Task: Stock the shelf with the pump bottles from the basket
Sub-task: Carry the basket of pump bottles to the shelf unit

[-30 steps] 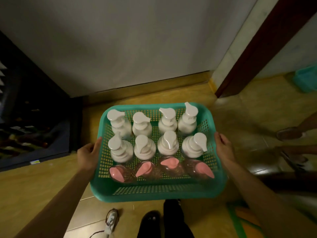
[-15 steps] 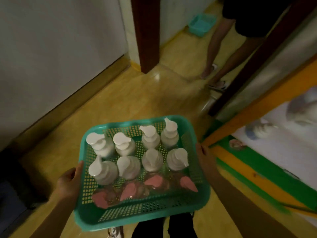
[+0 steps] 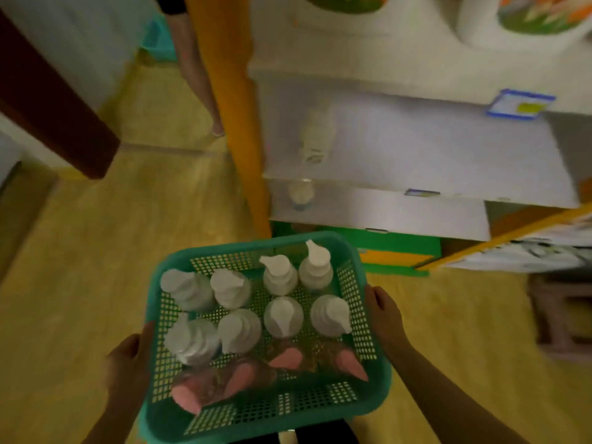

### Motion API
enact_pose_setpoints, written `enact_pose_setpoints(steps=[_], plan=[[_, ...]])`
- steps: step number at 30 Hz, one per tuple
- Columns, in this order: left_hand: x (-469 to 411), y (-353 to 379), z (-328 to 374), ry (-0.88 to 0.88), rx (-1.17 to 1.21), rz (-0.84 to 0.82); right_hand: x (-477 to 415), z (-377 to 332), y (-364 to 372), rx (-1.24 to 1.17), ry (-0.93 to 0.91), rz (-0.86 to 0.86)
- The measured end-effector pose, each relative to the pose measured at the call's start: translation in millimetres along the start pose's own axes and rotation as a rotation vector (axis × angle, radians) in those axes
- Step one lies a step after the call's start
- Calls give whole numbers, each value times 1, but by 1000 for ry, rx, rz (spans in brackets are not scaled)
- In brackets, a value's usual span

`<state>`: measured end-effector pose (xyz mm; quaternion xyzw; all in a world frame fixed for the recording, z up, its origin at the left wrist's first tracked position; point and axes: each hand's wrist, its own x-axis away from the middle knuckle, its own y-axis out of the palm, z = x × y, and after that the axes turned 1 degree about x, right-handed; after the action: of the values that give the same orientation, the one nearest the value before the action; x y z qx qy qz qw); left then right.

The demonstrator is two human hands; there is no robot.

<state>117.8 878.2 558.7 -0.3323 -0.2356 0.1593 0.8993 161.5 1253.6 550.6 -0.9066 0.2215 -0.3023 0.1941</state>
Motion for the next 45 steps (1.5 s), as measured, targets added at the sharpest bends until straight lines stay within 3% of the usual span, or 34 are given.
enact_pose_setpoints(steps=[8,15,21,33,45], plan=[[26,133,82,208,35,-204,-32,69,-108,-63,171,213],[45,235,85,180,41,-318,-73,135,-168,-31,253,291],[64,315,80,167,44,-307,-118,196,-191,-34,321,239],[28,483,-29,196,46,-213,-249,353,-121,-31,334,263],[-39,606,-177,260,34,-146,-345,504,-16,-17,194,233]])
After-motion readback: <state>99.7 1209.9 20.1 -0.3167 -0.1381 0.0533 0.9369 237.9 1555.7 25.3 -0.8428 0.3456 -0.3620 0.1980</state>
